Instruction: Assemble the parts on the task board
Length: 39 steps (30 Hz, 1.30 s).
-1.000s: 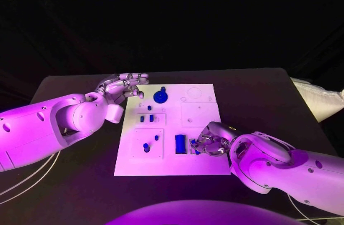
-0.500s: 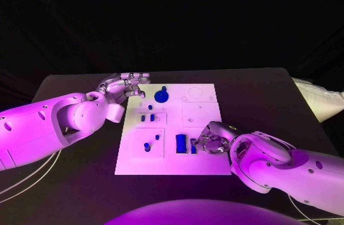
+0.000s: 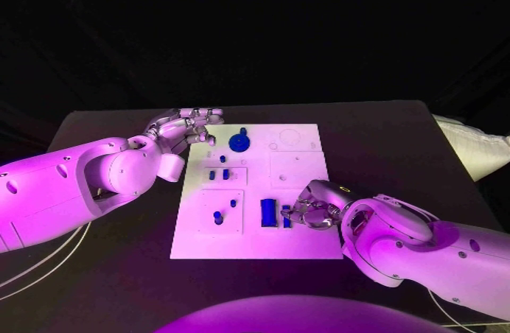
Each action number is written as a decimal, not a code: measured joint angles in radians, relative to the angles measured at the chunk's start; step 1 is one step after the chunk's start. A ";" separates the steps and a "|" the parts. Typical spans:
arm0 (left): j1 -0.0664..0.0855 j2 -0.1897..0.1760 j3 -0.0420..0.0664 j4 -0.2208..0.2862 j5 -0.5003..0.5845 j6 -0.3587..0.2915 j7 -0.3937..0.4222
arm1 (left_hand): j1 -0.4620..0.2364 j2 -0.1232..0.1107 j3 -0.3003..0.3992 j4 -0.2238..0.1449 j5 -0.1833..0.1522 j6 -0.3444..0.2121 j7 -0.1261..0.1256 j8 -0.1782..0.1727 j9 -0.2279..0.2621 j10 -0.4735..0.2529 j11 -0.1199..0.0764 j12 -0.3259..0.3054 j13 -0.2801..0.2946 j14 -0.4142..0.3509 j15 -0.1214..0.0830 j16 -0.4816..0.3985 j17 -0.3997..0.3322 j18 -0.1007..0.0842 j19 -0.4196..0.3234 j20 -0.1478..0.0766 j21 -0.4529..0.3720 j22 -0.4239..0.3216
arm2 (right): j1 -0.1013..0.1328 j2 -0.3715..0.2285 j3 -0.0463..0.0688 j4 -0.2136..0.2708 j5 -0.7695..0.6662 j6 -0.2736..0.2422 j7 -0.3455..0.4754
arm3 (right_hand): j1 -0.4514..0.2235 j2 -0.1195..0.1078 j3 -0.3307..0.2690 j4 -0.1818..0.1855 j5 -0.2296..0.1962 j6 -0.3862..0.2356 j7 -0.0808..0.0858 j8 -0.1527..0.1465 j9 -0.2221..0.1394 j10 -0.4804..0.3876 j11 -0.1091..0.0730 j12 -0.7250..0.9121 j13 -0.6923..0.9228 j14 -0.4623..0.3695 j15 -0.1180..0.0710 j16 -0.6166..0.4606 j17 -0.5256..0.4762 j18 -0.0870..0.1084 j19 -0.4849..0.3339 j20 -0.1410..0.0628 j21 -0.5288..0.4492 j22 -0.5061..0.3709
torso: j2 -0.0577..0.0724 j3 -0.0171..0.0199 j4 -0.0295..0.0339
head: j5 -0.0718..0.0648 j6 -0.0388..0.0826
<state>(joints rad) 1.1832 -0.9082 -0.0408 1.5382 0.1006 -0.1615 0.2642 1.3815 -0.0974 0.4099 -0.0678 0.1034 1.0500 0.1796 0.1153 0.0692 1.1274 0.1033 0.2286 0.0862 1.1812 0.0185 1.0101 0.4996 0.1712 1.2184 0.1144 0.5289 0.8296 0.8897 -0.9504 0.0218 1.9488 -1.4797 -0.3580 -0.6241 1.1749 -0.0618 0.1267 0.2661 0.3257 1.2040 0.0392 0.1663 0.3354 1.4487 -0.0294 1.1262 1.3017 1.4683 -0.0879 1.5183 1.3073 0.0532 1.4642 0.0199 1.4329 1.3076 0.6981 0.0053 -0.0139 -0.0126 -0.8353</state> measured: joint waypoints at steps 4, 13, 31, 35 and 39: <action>0.000 0.000 0.000 -0.002 0.000 0.001 -0.001 | 0.000 0.000 0.000 0.000 0.000 0.000 0.000 0.004 0.000 -0.004 -0.004 0.000 0.000 0.000 0.000 0.000 -0.001 0.000 0.000 0.000 0.000 0.000 | 0.000 -0.014 0.000 0.008 -0.007 -0.002 0.002 | 0.008 -0.008 -0.023 -0.008 -0.077 -0.012 0.012 0.000 0.001 0.000 0.000 -0.028 -0.011 0.000 0.000 -0.002 0.000 0.000 0.000 0.000 -0.002 0.000 | 0.000 0.0004 -0.0002 | 0.000 0.003; -0.004 0.012 0.000 -0.021 0.002 -0.003 0.005 | -0.048 -0.011 -0.032 0.023 0.000 -0.007 0.000 0.004 0.000 -0.015 0.000 0.012 -0.002 -0.017 0.005 0.004 -0.010 0.000 -0.010 0.005 -0.017 -0.009 | 0.041 -0.056 0.006 -0.019 0.130 -0.080 0.109 | 0.070 -0.021 -0.085 -0.019 -0.006 -0.121 0.055 -0.060 -0.018 -0.092 0.039 -0.224 -0.119 -0.005 0.020 -0.077 0.001 0.014 -0.032 0.021 -0.091 -0.079 | -0.009 0.0001 -0.0045 | -0.009 0.024; -0.054 0.107 0.001 -0.166 0.084 -0.114 0.130 | -0.045 0.005 -0.065 0.057 0.000 -0.013 -0.001 -0.001 -0.003 -0.023 0.024 -0.073 -0.023 -0.165 0.079 -0.640 -0.323 0.000 -0.290 0.093 -0.380 -0.301 | 0.170 0.151 0.013 -0.512 1.028 -0.101 0.754 | 0.297 0.027 0.035 -0.096 -0.111 -0.260 0.148 -0.099 -0.103 -0.409 0.143 -0.997 -0.819 -0.313 0.135 -1.145 -0.817 0.124 -0.425 0.117 -0.957 -0.912 | -0.080 -0.0197 -0.0275 | -0.010 0.149; -0.058 0.136 0.002 -0.207 0.100 -0.123 0.152 | -0.045 0.005 -0.069 0.061 0.000 -0.023 -0.005 -0.025 -0.003 -0.023 0.031 -0.119 -0.023 -0.171 0.096 -0.748 -0.371 0.000 -0.313 0.113 -0.436 -0.372 | 0.176 0.212 0.020 -0.625 1.156 -0.062 0.836 | 0.306 0.018 0.083 -0.110 -0.121 -0.267 0.148 -0.103 -0.141 -0.390 0.165 -1.061 -0.972 -0.376 0.176 -1.320 -0.955 0.124 -0.467 0.160 -1.116 -1.027 | -0.092 -0.0215 -0.0328 | -0.004 0.178; -0.061 0.157 0.003 -0.244 0.112 -0.133 0.169 | -0.035 0.004 -0.082 0.060 0.000 -0.029 -0.011 -0.043 -0.003 -0.024 0.042 -0.150 -0.023 -0.160 0.107 -0.809 -0.398 0.000 -0.314 0.121 -0.459 -0.423 | 0.177 0.254 0.022 -0.704 1.237 -0.025 0.893 | 0.290 0.004 0.107 -0.134 -0.133 -0.267 0.149 -0.103 -0.177 -0.401 0.176 -1.062 -1.083 -0.402 0.202 -1.416 -1.054 0.124 -0.465 0.192 -1.216 -1.106 | -0.100 -0.0226 -0.0349 | -0.001 0.191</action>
<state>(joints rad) 1.1226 -0.7510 -0.0381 1.2947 0.2126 -0.2943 0.4331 1.3461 -0.0935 0.3275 -0.0077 0.1034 1.0211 0.1690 0.0727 0.0663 1.1038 0.1451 0.0789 0.0628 1.0207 0.1255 0.2010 0.1016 0.1712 0.9046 0.2356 0.0696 0.4063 1.0666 -0.6966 0.0442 1.2445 -0.2430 -0.3833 0.2687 1.4653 -0.0581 0.2335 0.1321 0.1929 0.9369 0.1879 0.0632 0.1588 1.0479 0.1468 0.0647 0.2189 1.0667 0.1145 0.1024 0.2537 0.1775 0.9988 0.2122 0.2165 0.2017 0.5977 -0.0174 -0.0488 -0.0138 -0.6445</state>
